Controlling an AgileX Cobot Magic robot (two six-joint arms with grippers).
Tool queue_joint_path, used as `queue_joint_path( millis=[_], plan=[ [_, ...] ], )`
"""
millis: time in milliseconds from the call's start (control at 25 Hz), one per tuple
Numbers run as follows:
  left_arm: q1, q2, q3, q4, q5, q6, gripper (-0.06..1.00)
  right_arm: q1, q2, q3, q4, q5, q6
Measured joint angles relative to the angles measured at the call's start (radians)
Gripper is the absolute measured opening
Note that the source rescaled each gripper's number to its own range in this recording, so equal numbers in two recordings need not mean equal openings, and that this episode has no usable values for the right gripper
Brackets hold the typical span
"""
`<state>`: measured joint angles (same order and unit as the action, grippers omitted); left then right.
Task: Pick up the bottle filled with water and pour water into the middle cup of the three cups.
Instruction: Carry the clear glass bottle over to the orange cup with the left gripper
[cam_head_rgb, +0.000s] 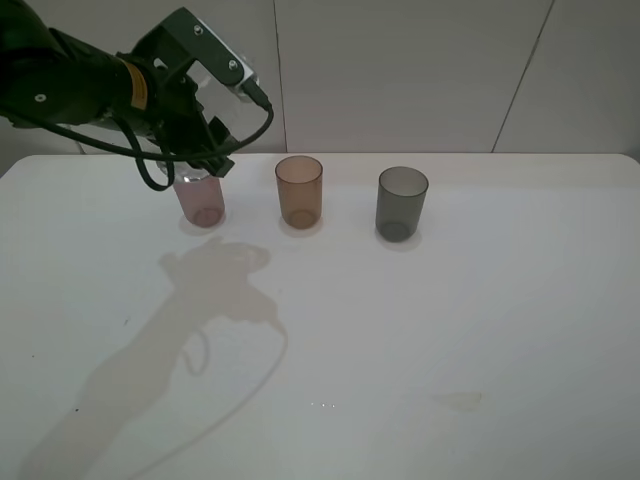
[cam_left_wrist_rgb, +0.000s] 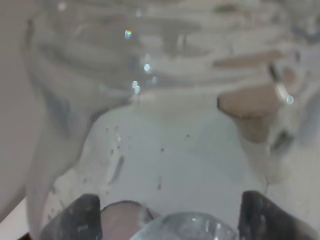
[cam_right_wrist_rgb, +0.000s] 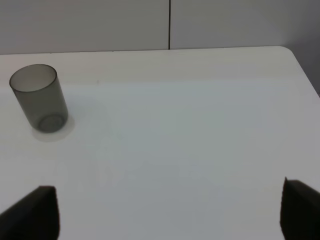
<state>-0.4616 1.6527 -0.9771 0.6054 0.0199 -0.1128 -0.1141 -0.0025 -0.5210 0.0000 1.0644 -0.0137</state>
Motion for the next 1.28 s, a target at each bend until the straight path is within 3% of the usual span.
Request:
queue_joint_path(
  millis=[120,240,560,760,920,1280],
  plan=[
    [0.0,0.0,-0.001,0.019,0.002,0.005,0.01,0.0,0.0,0.0,0.0,0.0,0.0],
    [0.0,0.002,-0.009,-0.041,0.028,0.063,0.01,0.0,0.0,0.0,0.0,0.0,0.0],
    [0.0,0.006,-0.09,-0.305,0.205,0.489,0.01,0.0,0.0,0.0,0.0,0.0,0.0],
    [0.0,0.055,-0.191,-0.38,0.357,0.603,0.01,0.0,0.0,0.0,0.0,0.0,0.0],
    [0.0,0.12,-0.29,-0.386,0.483,0.639,0.01,0.0,0.0,0.0,0.0,0.0,0.0],
    [-0.019,0.222,-0.409,-0.318,0.624,0.648,0.01,0.0,0.0,0.0,0.0,0.0,0.0]
  ],
)
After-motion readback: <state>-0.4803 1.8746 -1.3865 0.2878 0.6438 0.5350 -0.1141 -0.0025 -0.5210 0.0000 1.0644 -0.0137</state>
